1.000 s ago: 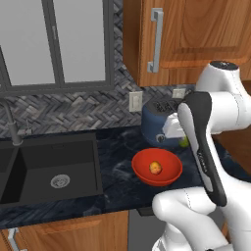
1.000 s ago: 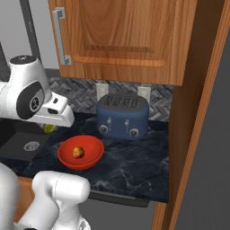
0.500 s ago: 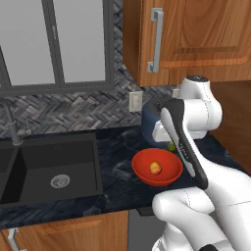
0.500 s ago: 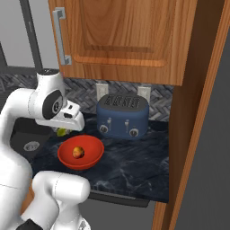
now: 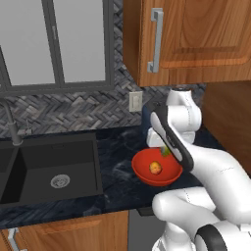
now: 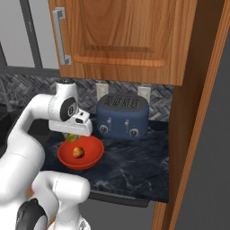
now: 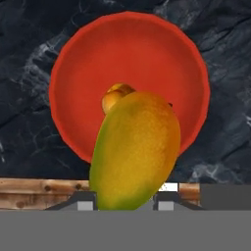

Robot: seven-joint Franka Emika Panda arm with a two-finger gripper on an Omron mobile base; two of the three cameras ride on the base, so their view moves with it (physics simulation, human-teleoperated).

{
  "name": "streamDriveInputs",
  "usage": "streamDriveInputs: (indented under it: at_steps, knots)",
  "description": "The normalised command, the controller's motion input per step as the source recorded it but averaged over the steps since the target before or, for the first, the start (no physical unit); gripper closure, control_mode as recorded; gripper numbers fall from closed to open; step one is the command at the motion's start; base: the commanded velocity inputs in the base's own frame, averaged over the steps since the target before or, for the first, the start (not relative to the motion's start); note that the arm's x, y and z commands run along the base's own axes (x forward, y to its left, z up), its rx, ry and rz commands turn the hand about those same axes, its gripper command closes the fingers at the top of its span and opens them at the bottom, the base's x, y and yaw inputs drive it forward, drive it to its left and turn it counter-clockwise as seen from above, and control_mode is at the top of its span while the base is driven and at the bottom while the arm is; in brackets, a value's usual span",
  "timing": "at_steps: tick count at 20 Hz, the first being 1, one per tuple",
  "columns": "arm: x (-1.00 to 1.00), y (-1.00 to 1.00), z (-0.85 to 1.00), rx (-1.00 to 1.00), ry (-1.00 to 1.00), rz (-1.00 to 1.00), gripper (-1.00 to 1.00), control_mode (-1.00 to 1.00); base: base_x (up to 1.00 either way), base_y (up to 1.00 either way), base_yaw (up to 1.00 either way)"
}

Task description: Take the peach, mango, and chicken drumstick from the freezer and place them in the bowl on the counter.

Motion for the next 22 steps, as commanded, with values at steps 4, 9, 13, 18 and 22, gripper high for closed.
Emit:
streamDriveInputs:
  at_steps: [4, 9, 13, 18, 22]
  knots:
    - [0.28, 0.0, -0.73, 0.0, 0.04, 0.0, 1.0, -1.0, 0.0, 0.0, 0.0]
    - [0.23, 0.0, -0.52, 0.0, 0.02, 0.0, 1.0, -1.0, 0.0, 0.0, 0.0]
    - [0.25, 0.0, -0.23, 0.0, 0.0, 0.0, 1.0, -1.0, 0.0, 0.0, 0.0]
    - [0.18, -0.02, -0.2, 0.0, 0.0, 0.0, 1.0, -1.0, 0.0, 0.0, 0.0]
    - [0.26, 0.0, -0.34, 0.0, 0.0, 0.0, 1.0, -1.0, 0.0, 0.0, 0.0]
